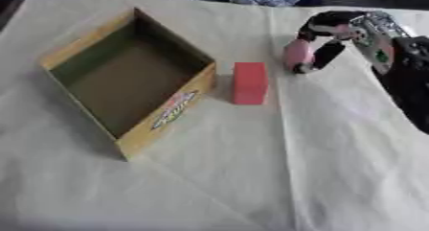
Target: Pick up objects on the table and place them in the box.
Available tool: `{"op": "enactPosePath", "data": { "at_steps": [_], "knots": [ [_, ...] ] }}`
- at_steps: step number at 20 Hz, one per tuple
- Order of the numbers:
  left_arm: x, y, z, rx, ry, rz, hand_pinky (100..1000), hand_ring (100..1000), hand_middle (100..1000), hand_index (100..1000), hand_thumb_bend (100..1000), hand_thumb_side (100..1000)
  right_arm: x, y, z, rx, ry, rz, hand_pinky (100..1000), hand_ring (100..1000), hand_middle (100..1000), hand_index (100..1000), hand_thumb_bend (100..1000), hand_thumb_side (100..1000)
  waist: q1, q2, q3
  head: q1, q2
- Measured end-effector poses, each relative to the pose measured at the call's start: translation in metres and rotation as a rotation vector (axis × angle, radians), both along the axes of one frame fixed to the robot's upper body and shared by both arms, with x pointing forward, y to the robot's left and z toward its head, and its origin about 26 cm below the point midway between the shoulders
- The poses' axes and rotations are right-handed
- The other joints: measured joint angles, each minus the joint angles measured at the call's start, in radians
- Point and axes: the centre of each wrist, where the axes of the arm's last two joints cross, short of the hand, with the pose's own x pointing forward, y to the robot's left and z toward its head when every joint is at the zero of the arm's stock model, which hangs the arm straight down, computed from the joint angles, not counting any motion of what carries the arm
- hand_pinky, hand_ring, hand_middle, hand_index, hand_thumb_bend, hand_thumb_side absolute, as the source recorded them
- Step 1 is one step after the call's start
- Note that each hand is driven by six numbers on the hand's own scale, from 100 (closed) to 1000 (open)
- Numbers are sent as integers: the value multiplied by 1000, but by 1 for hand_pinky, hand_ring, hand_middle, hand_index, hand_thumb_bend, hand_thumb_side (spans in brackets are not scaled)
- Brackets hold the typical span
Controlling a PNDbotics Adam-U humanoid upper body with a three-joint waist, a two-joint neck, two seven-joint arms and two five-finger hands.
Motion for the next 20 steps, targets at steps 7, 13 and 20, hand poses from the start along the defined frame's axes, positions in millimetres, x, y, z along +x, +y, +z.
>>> {"op": "enactPosePath", "data": {
  "at_steps": [7, 13, 20],
  "knots": [
    [0, 0, 0, 14, 9, -7, 625, 789, 1000, 756, 345, 1000, 1, 1, 1, 21, 5, -8, 781, 740, 619, 734, 285, 461, 0, 0, 0, 1, 0],
    [0, 0, 0, 23, 13, -10, 625, 789, 1000, 755, 343, 1000, 2, 3, 5, 38, 3, -6, 775, 728, 615, 733, 270, 374, 0, 0, 0, 4, 0],
    [0, 0, 0, 27, 17, -13, 625, 790, 1000, 755, 341, 1000, 1, 11, 22, 93, -43, 9, 760, 705, 598, 723, 222, 321, 0, 0, -1, 4, 0]
  ]
}}
